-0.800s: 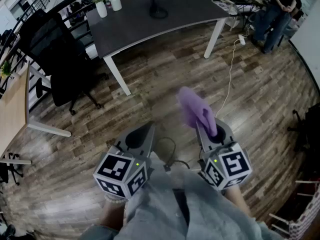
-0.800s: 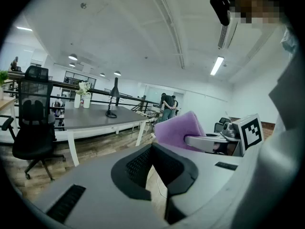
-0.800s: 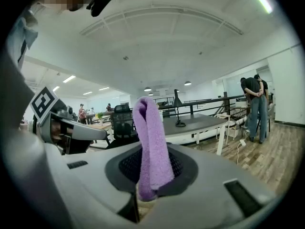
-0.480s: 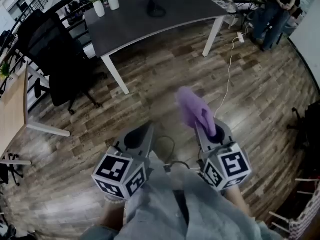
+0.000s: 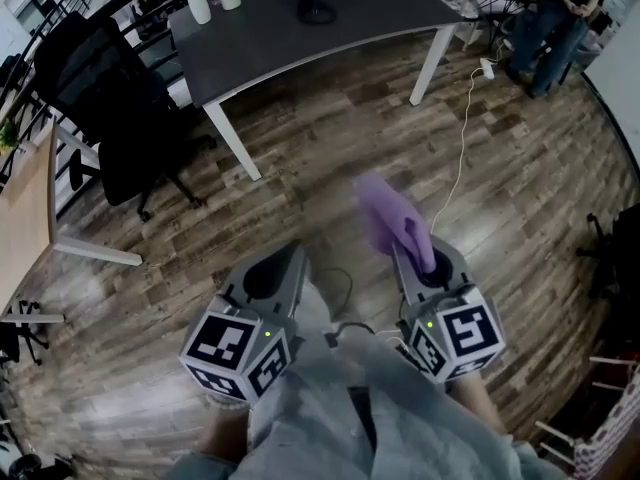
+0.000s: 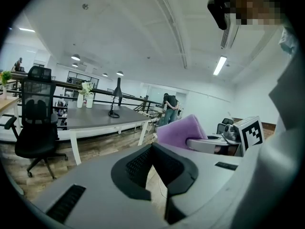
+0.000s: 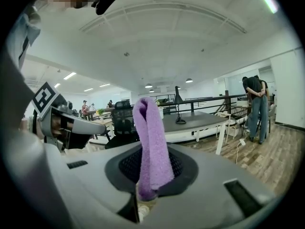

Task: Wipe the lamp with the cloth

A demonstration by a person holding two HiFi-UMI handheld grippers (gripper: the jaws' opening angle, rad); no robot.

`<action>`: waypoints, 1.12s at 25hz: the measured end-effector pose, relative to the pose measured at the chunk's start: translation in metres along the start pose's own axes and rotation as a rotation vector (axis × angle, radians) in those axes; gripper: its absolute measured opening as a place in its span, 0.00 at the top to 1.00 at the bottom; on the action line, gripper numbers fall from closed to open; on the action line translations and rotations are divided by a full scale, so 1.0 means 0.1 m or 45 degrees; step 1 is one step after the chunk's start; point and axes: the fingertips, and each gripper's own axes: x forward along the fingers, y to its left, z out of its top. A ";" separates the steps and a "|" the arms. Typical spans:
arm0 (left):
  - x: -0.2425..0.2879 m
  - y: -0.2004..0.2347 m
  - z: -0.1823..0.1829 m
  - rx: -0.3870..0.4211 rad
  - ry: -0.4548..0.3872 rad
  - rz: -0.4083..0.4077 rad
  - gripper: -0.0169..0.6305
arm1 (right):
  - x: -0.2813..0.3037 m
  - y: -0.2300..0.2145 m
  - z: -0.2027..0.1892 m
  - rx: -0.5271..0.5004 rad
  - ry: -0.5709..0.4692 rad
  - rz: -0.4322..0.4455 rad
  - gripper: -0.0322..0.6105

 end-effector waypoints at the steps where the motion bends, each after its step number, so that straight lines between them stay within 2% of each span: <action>1: 0.02 0.04 0.02 -0.001 0.001 -0.002 0.95 | 0.05 -0.01 0.02 0.003 -0.003 -0.004 0.87; 14: 0.69 0.60 0.57 0.043 0.022 -0.111 0.95 | 0.77 -0.32 0.36 0.095 -0.002 -0.103 0.87; 23: 1.12 1.12 1.04 0.085 0.030 -0.186 0.95 | 1.36 -0.51 0.68 0.151 -0.006 -0.207 0.87; 28: 1.24 1.53 1.15 0.115 0.058 -0.200 0.95 | 1.71 -0.52 0.80 0.167 0.001 -0.236 0.87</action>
